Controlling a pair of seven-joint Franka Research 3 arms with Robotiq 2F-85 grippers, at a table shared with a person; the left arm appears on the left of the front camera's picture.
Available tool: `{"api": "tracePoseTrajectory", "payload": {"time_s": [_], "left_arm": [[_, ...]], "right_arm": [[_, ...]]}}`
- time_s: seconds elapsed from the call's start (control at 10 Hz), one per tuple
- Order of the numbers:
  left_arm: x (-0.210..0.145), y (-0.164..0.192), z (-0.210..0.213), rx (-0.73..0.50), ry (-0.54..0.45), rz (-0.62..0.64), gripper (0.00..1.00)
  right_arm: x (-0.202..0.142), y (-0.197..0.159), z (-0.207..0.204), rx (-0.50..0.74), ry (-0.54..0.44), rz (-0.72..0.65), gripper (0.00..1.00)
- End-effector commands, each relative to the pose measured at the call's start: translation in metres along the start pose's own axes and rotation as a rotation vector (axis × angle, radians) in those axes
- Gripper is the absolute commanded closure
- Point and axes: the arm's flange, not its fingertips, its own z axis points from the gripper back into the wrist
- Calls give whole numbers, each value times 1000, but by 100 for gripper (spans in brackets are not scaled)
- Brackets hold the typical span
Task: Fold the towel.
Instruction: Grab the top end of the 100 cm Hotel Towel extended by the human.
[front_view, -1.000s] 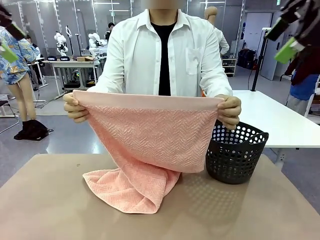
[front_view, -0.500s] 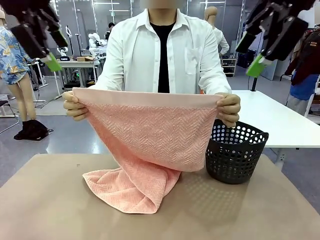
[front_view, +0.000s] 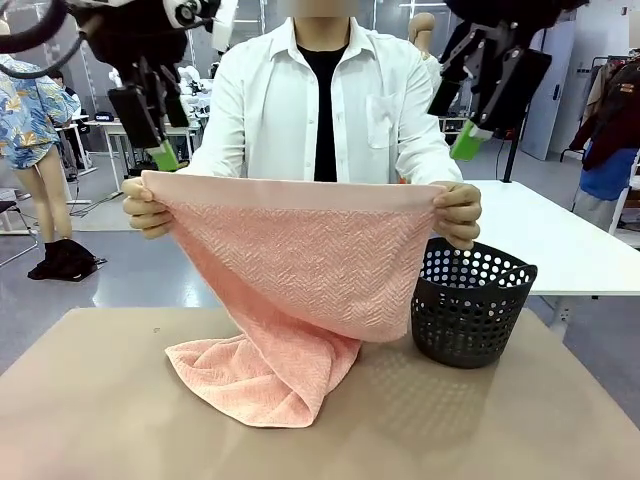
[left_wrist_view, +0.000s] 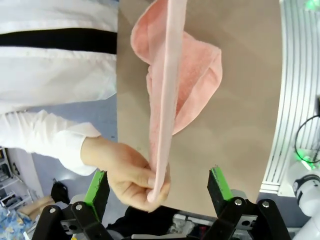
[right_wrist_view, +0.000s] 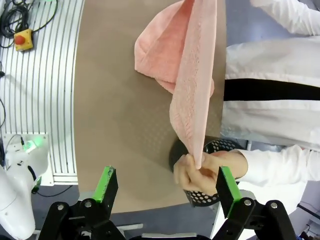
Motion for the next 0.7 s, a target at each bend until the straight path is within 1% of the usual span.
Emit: {"api": "tracePoseTrajectory", "payload": {"time_s": [0.0, 0.1, 0.3, 0.5, 0.6], "left_arm": [[6, 11, 1, -83, -25, -69, 0], [5, 16, -6, -72, -10, -67, 0], [7, 19, -17, -81, 4, -111, 0], [4, 23, -28, -97, 23, -101, 0], [2, 26, -30, -108, 13, -87, 0]], "right_arm": [[11, -12, -3, 9, 16, 51, 0], [16, -15, -11, 4, 46, 44, 0], [22, -25, -28, 28, 61, 22, 0], [23, -40, -49, 30, 78, 1, 0], [23, -46, -58, 34, 79, -5, 0]]}}
